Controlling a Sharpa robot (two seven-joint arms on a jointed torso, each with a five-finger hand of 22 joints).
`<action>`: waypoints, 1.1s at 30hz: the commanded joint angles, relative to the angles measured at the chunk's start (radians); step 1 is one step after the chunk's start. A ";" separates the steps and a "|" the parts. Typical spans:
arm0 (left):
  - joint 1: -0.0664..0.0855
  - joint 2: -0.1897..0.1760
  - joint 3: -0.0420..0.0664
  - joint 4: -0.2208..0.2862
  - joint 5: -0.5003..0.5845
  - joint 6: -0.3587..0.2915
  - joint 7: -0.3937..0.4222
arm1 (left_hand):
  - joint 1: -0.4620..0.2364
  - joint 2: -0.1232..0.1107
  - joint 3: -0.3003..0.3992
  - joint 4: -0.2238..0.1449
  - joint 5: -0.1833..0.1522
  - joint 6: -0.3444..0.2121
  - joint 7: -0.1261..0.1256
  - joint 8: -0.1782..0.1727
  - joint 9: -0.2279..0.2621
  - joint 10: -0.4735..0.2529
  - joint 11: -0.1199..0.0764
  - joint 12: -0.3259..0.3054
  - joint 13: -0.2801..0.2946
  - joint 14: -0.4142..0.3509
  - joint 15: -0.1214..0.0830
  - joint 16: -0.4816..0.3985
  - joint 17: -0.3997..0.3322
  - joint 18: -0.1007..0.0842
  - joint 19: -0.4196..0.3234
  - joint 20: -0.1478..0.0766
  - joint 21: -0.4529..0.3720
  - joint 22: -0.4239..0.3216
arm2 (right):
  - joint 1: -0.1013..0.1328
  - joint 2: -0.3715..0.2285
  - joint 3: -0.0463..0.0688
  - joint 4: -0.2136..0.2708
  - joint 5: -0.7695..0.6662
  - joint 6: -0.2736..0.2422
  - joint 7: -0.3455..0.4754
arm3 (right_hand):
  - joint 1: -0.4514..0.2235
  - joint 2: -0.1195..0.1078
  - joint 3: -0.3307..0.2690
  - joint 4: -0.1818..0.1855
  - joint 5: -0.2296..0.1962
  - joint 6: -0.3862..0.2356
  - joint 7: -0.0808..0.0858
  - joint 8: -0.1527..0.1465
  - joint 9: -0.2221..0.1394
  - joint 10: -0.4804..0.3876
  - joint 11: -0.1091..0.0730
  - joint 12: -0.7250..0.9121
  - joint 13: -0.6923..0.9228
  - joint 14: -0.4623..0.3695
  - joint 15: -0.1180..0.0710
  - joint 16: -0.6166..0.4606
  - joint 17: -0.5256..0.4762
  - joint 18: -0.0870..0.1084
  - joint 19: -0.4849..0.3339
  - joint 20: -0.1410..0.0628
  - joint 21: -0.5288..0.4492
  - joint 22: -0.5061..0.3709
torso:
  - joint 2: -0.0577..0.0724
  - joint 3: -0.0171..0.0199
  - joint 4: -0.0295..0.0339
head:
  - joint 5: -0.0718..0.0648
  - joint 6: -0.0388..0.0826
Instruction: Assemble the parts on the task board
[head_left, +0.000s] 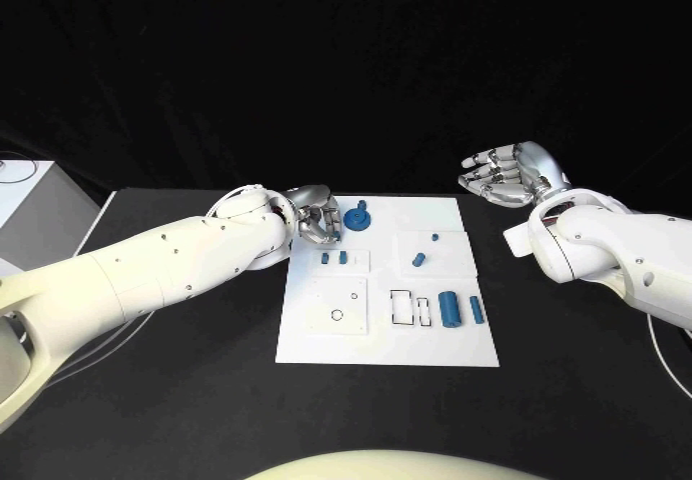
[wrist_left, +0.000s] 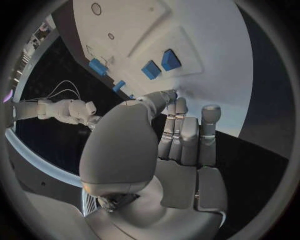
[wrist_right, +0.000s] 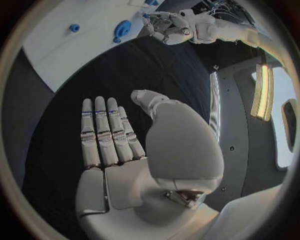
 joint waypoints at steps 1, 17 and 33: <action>0.000 0.003 0.000 0.000 -0.010 0.014 -0.004 | -0.008 0.004 -0.002 -0.006 0.006 0.006 0.002 0.001 0.001 0.008 0.002 -0.004 -0.001 0.001 -0.001 0.002 -0.002 -0.003 -0.007 0.000 -0.003 -0.002 | 0.000 0.000 0.000 0.001 -0.003 0.006 0.012 | 0.000 0.004 0.003 -0.004 0.007 0.000 0.008 -0.004 -0.001 -0.007 0.001 0.000 -0.001 0.002 0.004 -0.006 -0.001 0.006 -0.005 0.001 0.001 -0.001 | 0.000 -0.0001 0.0004 | -0.001 -0.001; 0.000 0.004 -0.001 -0.001 -0.008 0.042 -0.011 | -0.008 0.005 -0.002 -0.007 0.006 0.007 0.001 0.000 0.001 0.009 0.002 -0.005 -0.002 0.000 -0.001 0.001 -0.003 -0.003 -0.007 0.000 -0.004 -0.002 | 0.000 0.001 0.000 0.000 -0.004 0.006 0.012 | 0.000 0.004 0.003 -0.004 0.007 0.000 0.008 -0.004 -0.001 -0.007 0.001 0.000 -0.001 0.002 0.004 -0.006 -0.001 0.006 -0.005 0.001 0.001 -0.001 | -0.001 -0.0001 0.0006 | -0.002 -0.002; -0.001 0.016 -0.003 -0.012 -0.003 0.036 -0.013 | -0.009 0.004 -0.002 -0.008 0.005 0.008 0.002 -0.002 0.001 0.011 0.002 -0.008 -0.003 -0.001 -0.001 0.001 -0.005 -0.003 -0.008 0.000 -0.004 -0.002 | 0.000 0.000 0.000 0.002 -0.004 0.006 0.013 | 0.000 0.003 0.005 -0.006 0.007 0.001 0.008 -0.005 -0.001 -0.007 0.001 0.000 -0.001 0.003 0.004 -0.007 -0.003 0.006 -0.005 0.002 0.001 -0.004 | 0.000 0.0003 -0.0002 | -0.005 -0.002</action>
